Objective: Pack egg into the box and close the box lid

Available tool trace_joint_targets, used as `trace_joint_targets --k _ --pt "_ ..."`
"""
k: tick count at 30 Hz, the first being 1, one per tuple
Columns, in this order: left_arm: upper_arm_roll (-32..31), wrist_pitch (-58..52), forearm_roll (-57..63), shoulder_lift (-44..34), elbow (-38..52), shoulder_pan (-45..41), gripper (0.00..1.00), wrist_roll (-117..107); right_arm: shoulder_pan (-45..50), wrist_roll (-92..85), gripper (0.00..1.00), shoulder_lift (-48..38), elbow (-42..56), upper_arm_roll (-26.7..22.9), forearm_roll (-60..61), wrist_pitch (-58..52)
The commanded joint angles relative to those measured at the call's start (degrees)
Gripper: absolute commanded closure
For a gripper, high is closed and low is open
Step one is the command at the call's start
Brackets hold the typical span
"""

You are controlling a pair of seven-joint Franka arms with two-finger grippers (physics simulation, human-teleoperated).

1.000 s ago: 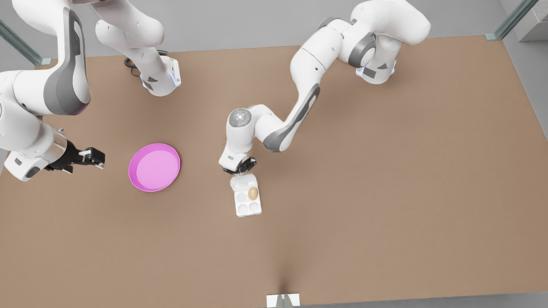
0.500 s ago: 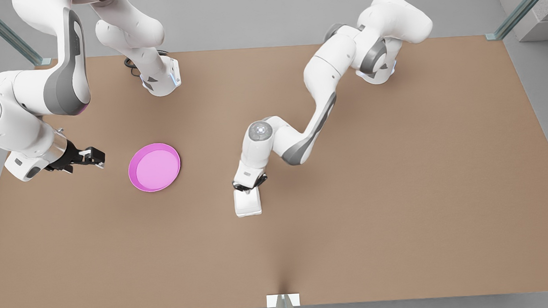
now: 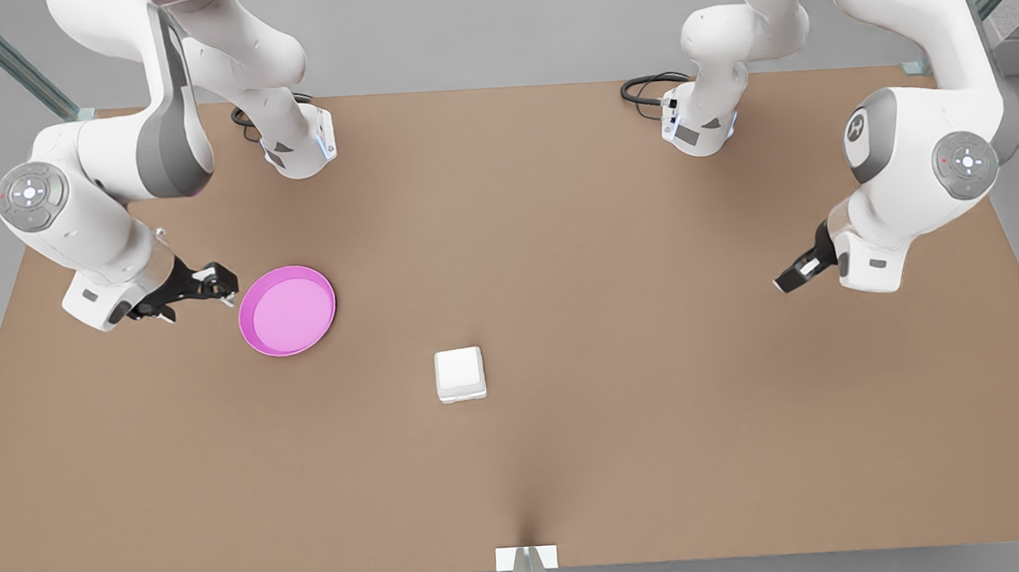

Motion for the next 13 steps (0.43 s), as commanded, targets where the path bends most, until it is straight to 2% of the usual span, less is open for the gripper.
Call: trace_joint_targets --k 1,13 --pt "-0.8 -3.2 0.9 0.8 0.6 -3.7 0.00 30.4 -0.5 -0.2 0.00 0.0 0.0 0.0 -0.2 0.8" --pt "-0.9 -3.3 0.5 2.0 2.4 -3.2 0.00 30.5 -0.5 -0.2 0.00 -0.1 0.2 0.5 -0.2 0.7"
